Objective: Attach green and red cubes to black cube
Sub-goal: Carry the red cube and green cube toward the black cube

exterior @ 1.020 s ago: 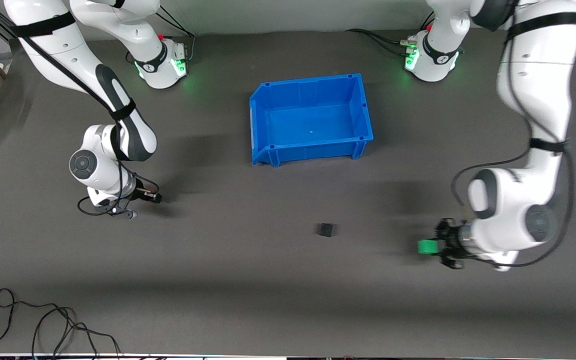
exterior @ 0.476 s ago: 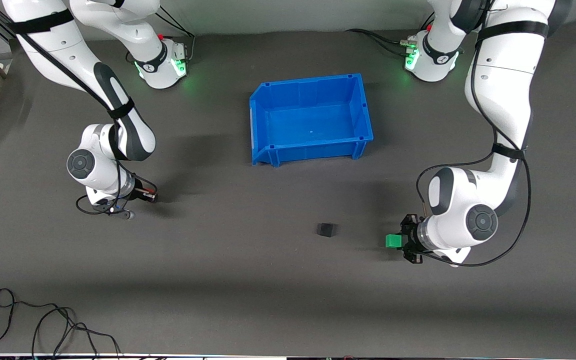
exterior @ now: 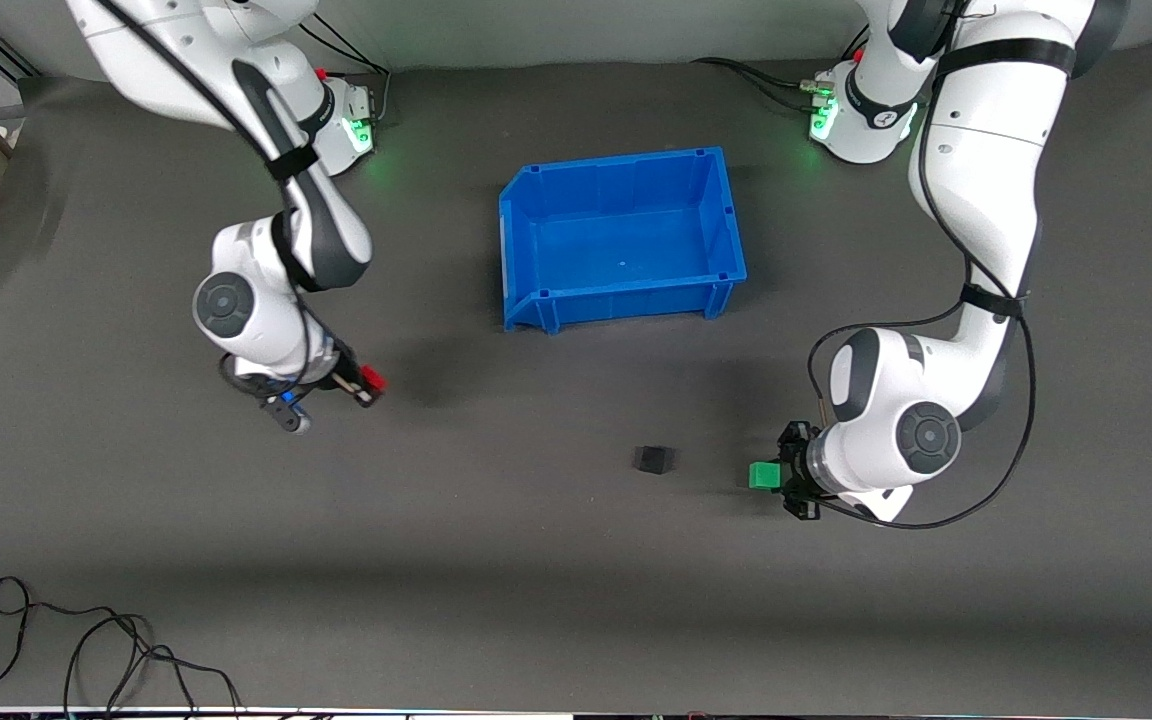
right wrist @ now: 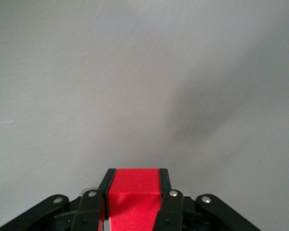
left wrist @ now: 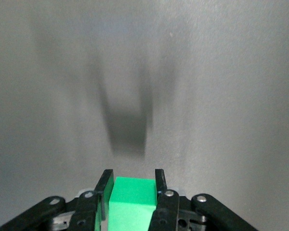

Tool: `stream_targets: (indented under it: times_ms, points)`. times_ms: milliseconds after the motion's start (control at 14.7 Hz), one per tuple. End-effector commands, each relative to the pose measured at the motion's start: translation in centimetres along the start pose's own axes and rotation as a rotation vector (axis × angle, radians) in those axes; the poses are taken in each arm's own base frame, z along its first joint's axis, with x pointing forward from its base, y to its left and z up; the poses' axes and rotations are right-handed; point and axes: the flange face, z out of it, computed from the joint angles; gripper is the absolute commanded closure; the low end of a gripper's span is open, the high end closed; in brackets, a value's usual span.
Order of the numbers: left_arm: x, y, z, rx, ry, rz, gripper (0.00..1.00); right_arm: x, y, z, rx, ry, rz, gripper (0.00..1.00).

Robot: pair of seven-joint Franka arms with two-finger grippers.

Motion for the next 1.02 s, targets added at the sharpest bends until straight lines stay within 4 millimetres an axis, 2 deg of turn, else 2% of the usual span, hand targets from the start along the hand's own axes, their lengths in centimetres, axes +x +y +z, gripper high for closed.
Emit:
stream_targets:
  times_ms: [0,204,340,476,680,952]
  points:
    - [-2.8,-0.7,1.4,0.011,0.018,0.011,1.00,-1.8,-3.9,-2.5,0.079,-0.091,0.257,1.00]
    - [-5.1,-1.6,3.7,0.001,0.039,0.006,1.00,-6.6,-9.4,-4.5,0.110,-0.122,0.430,1.00]
    - [-6.8,-2.1,4.7,-0.025,0.054,-0.013,1.00,-9.0,-13.4,-4.5,0.077,-0.137,0.561,1.00]
    - [-7.2,-2.1,4.7,-0.047,0.054,-0.027,1.00,-9.8,-16.6,-3.7,0.066,-0.116,0.663,1.00]
    - [-8.3,-2.5,5.1,-0.055,0.052,-0.043,1.00,-12.6,-19.5,-1.9,0.074,-0.101,0.725,1.00]
    - [-9.0,-2.2,5.3,-0.105,0.033,-0.072,1.00,-12.8,-21.5,0.3,0.092,-0.082,0.819,1.00]
